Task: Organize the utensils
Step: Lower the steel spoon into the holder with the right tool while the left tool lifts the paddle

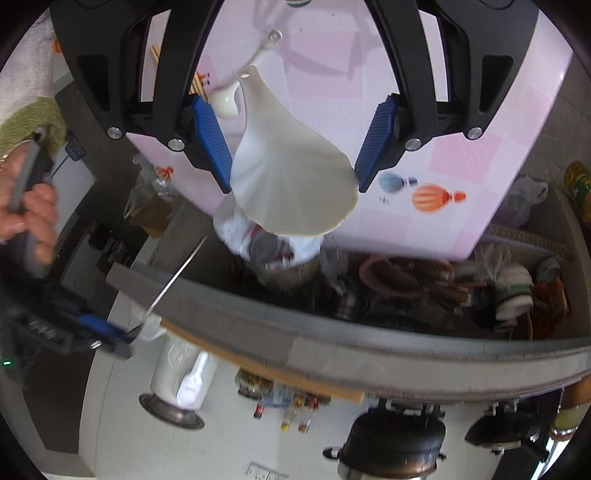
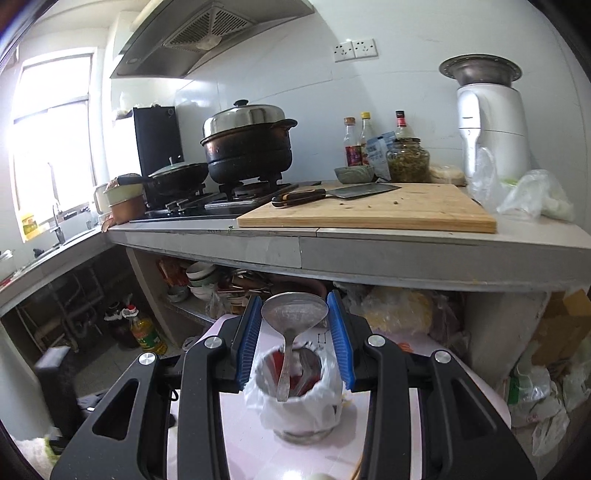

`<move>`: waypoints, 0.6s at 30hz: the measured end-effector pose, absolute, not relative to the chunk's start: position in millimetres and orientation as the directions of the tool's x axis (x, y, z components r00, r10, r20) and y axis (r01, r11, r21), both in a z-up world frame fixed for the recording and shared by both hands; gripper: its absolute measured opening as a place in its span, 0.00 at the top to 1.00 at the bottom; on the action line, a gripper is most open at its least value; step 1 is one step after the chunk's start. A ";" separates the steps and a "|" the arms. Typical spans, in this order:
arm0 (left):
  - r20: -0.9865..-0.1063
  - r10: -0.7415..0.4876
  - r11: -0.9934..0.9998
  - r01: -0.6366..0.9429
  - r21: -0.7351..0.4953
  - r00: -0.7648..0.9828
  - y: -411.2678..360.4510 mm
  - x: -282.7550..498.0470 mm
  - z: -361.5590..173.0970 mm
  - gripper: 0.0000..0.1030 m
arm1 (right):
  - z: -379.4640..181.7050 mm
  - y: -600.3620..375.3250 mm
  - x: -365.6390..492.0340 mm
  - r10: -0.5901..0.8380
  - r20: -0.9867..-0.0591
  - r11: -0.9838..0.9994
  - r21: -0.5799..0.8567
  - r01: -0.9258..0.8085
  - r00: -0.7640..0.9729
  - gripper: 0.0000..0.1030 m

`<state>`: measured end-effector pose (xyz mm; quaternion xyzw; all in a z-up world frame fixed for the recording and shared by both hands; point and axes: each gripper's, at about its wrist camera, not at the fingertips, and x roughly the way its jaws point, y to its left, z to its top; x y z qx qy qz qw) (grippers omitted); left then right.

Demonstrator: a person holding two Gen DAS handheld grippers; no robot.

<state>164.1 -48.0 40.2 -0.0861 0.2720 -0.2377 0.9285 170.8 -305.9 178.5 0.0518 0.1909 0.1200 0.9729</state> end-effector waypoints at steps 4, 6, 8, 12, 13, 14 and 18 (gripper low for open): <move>-0.447 -0.478 0.877 0.384 -0.289 0.756 -43.2 165.8 52.4 0.39 | 166.8 -298.8 203.4 0.268 -0.403 0.963 0.140 -0.231 0.875 0.65; -0.447 -0.468 0.882 0.374 -0.287 0.762 -41.1 167.2 53.4 0.39 | 154.4 -292.8 220.0 0.266 -0.441 0.964 0.122 -0.237 0.857 0.65; -0.450 -0.463 0.884 0.365 -0.291 0.763 -39.3 167.1 52.2 0.39 | 139.6 -287.1 233.9 0.262 -0.482 0.964 0.100 -0.245 0.836 0.65; -0.464 -0.453 0.889 0.352 -0.292 0.761 -36.9 168.5 48.1 0.39 | 108.9 -278.3 253.2 0.247 -0.552 0.965 0.063 -0.256 0.796 0.65; -0.466 -0.452 0.890 0.350 -0.292 0.761 -36.6 169.5 47.2 0.39 | 102.5 -276.2 256.5 0.243 -0.566 0.964 0.052 -0.259 0.788 0.65; -0.468 -0.450 0.891 0.348 -0.292 0.761 -36.0 170.1 46.2 0.39 | 94.7 -273.6 259.2 0.235 -0.582 0.964 0.036 -0.264 0.778 0.65; -0.470 -0.449 0.891 0.344 -0.295 0.760 -34.8 171.2 44.3 0.39 | 74.8 -266.3 266.7 0.223 -0.630 0.958 0.000 -0.286 0.744 0.65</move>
